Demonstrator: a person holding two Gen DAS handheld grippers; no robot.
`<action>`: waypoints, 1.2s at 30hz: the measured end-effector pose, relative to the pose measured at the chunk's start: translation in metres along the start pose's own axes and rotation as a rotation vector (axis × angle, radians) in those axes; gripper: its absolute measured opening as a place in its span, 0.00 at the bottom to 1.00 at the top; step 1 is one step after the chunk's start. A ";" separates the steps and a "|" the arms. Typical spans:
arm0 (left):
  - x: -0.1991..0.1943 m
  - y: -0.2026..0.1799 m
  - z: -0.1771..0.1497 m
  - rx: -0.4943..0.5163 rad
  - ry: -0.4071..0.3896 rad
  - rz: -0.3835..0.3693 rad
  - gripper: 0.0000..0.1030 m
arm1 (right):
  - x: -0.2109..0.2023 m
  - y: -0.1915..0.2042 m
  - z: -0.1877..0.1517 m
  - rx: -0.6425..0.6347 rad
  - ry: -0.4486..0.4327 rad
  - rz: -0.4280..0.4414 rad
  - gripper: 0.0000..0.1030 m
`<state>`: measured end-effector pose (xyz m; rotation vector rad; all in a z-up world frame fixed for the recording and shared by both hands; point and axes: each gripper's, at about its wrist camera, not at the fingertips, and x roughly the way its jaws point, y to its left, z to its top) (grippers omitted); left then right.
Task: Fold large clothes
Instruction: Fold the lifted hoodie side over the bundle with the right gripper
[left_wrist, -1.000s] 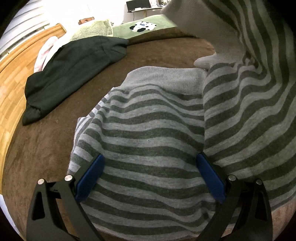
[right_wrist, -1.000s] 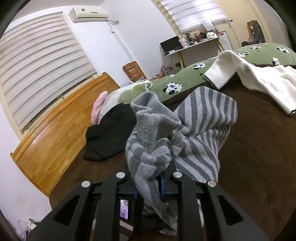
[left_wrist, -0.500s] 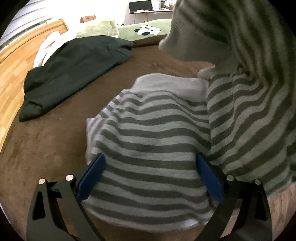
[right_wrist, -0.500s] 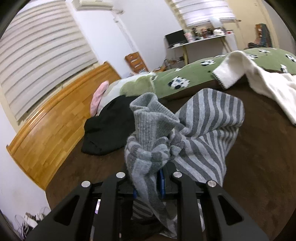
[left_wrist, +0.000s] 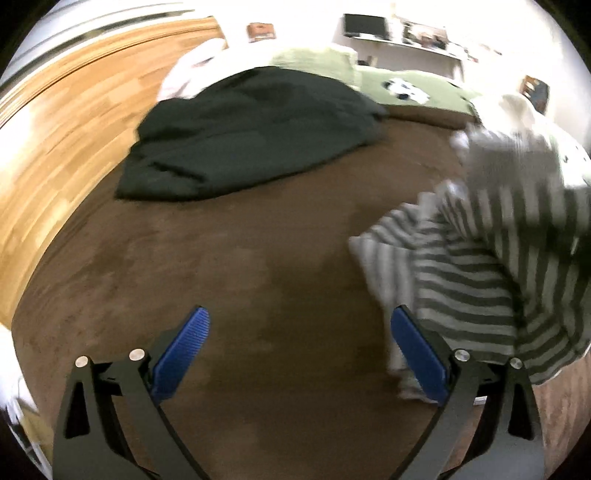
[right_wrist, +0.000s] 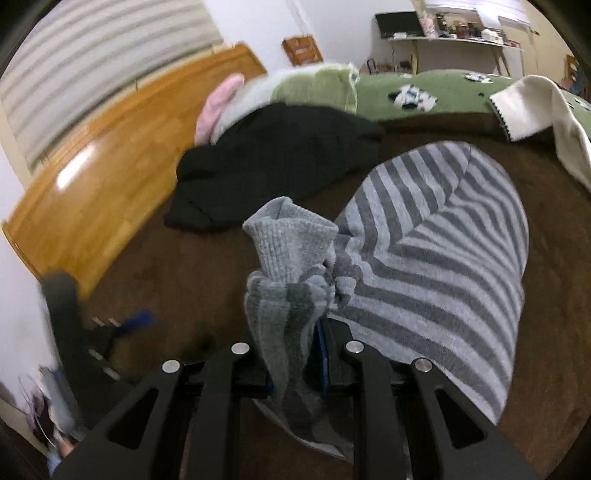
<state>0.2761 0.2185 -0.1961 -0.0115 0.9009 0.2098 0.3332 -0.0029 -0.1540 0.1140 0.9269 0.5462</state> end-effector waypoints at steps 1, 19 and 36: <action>0.000 0.007 0.000 -0.018 0.000 0.004 0.94 | 0.009 0.006 -0.006 -0.024 0.027 -0.014 0.17; 0.004 0.053 -0.023 -0.121 0.035 0.002 0.94 | 0.067 0.048 -0.049 -0.223 0.195 -0.089 0.18; -0.013 0.062 -0.015 -0.128 0.011 0.031 0.94 | 0.037 0.038 -0.044 -0.168 0.137 0.013 0.44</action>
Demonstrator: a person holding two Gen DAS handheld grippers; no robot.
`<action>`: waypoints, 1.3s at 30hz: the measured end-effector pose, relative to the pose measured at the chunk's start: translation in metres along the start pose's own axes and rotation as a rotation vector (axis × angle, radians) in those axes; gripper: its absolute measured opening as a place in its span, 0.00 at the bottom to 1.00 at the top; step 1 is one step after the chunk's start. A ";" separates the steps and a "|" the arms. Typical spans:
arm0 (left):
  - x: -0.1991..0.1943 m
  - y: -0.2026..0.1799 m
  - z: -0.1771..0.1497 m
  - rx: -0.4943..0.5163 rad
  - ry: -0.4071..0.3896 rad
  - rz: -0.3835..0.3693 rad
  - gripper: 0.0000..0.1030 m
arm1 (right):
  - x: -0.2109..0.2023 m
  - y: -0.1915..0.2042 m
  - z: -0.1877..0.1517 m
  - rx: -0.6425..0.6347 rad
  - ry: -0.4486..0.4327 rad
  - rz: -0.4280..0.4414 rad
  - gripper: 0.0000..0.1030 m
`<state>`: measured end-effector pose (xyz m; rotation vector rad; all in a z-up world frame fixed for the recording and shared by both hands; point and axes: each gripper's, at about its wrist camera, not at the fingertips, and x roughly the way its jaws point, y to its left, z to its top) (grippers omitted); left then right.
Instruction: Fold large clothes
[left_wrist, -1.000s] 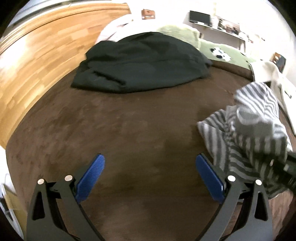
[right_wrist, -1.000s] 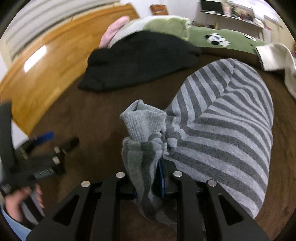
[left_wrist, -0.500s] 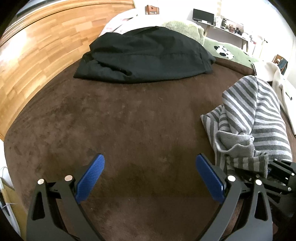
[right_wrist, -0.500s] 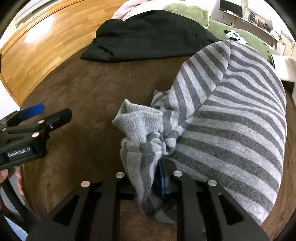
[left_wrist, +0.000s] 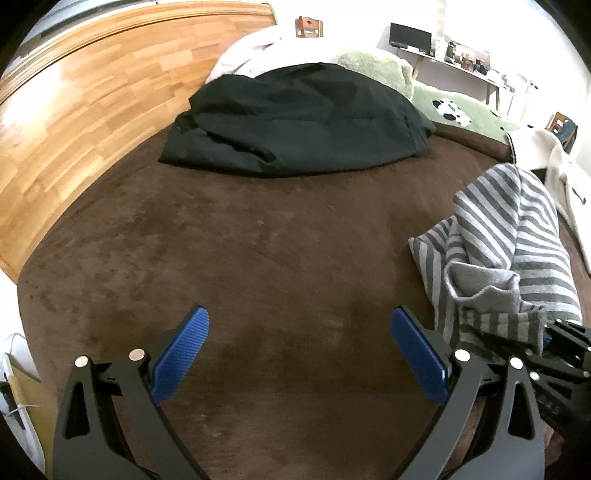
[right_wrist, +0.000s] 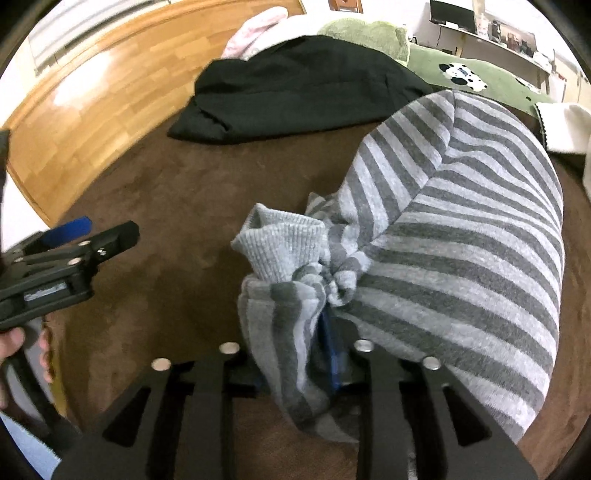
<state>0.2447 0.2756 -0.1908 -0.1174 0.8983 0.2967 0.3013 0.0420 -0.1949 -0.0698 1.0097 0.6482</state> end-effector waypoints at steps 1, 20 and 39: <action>-0.002 0.001 0.001 0.001 -0.008 0.005 0.94 | -0.007 0.002 0.000 -0.007 -0.013 0.043 0.62; -0.050 -0.063 0.017 0.129 -0.048 -0.131 0.94 | -0.100 -0.075 0.040 -0.040 -0.116 -0.061 0.72; -0.003 -0.186 -0.008 0.232 -0.065 -0.252 0.94 | 0.008 -0.141 0.108 -0.064 -0.036 -0.134 0.28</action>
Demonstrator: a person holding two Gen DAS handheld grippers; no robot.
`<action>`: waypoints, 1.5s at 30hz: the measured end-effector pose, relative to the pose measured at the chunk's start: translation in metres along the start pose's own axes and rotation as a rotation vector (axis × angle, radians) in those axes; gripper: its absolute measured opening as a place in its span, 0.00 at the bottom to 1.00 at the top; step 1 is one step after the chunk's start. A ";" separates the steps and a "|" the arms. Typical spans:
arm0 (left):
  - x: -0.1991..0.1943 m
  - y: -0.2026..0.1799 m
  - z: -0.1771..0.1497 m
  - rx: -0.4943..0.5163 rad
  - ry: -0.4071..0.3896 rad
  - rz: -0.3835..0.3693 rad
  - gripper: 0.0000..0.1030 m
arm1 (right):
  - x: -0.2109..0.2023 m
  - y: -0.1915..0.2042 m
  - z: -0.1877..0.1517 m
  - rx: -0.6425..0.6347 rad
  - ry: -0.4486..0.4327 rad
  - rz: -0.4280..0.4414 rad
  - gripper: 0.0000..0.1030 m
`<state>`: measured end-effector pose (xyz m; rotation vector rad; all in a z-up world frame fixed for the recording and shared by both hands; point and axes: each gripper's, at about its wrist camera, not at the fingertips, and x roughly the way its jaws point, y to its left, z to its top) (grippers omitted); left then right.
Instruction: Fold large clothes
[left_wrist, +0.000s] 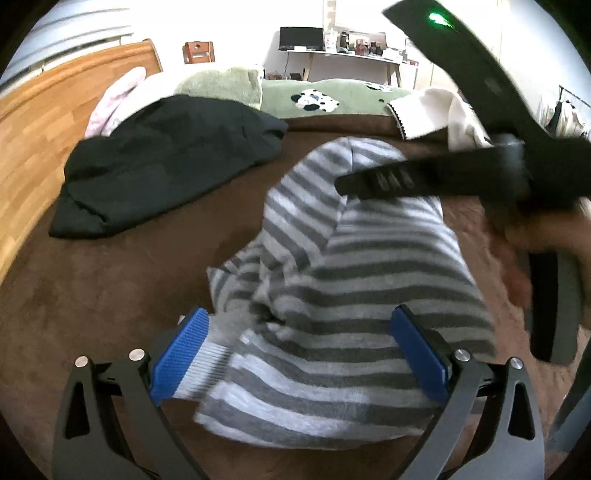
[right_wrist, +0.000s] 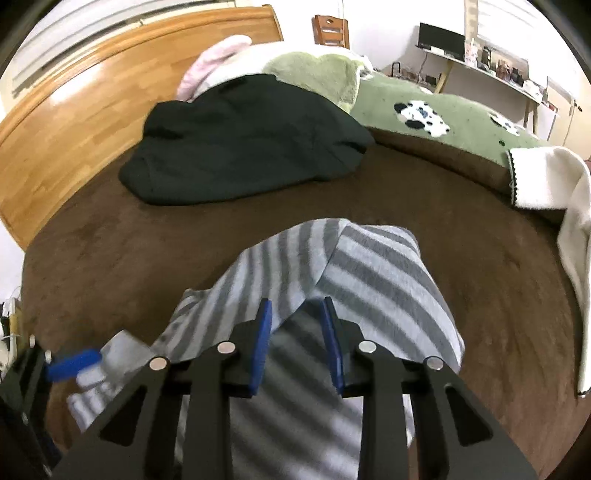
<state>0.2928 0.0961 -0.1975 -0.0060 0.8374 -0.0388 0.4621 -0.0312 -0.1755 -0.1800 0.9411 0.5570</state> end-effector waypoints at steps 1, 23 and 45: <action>0.002 0.005 -0.007 -0.041 -0.018 -0.018 0.94 | 0.006 -0.002 0.000 0.002 0.011 -0.002 0.28; 0.031 0.042 -0.049 -0.164 0.093 -0.070 0.94 | 0.091 -0.010 0.008 -0.042 0.187 -0.049 0.40; -0.029 0.038 0.029 -0.022 0.056 -0.002 0.94 | -0.127 -0.041 -0.050 0.073 -0.164 0.022 0.68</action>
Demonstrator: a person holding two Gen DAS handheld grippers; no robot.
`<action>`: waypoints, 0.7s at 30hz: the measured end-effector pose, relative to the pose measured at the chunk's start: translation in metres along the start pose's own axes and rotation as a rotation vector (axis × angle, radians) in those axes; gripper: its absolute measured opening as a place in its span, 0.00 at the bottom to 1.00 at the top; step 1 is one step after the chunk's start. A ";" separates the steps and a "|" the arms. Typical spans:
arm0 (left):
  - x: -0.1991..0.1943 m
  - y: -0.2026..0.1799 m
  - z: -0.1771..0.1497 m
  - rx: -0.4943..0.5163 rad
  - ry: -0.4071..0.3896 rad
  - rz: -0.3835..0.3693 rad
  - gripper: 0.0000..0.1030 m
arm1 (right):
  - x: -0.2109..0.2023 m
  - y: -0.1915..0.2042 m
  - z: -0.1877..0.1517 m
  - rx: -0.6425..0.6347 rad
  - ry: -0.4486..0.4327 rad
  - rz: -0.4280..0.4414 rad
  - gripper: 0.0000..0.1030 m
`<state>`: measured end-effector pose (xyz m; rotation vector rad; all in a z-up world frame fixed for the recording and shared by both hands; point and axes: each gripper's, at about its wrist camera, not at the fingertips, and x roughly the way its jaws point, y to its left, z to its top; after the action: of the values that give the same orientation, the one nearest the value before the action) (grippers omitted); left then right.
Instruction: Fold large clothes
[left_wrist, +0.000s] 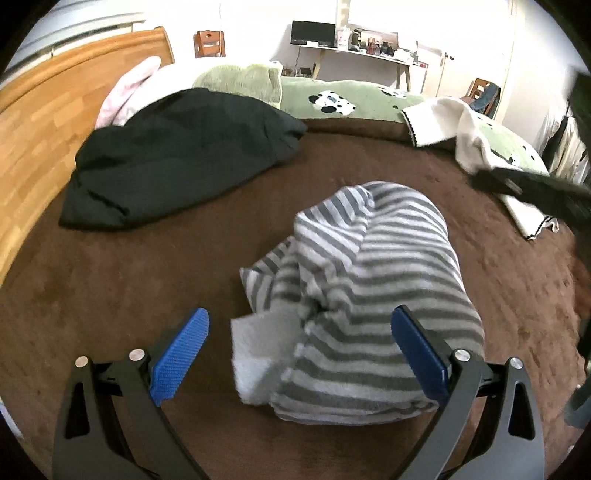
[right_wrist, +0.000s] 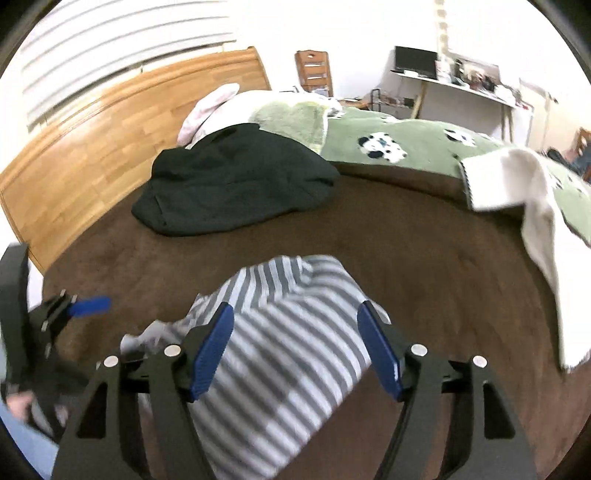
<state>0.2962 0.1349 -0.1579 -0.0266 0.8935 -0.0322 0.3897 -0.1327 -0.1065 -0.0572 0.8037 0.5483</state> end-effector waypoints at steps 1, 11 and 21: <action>0.000 0.002 0.006 0.006 -0.001 0.000 0.94 | -0.006 -0.005 -0.007 0.022 -0.005 0.004 0.68; 0.045 0.019 0.026 0.116 0.091 -0.006 0.94 | 0.007 -0.073 -0.097 0.409 0.068 0.181 0.72; 0.115 0.060 0.015 -0.039 0.242 -0.245 0.95 | 0.072 -0.103 -0.142 0.721 0.126 0.450 0.80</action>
<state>0.3809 0.1909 -0.2407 -0.1717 1.1293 -0.2511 0.3857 -0.2246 -0.2722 0.7745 1.1074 0.6505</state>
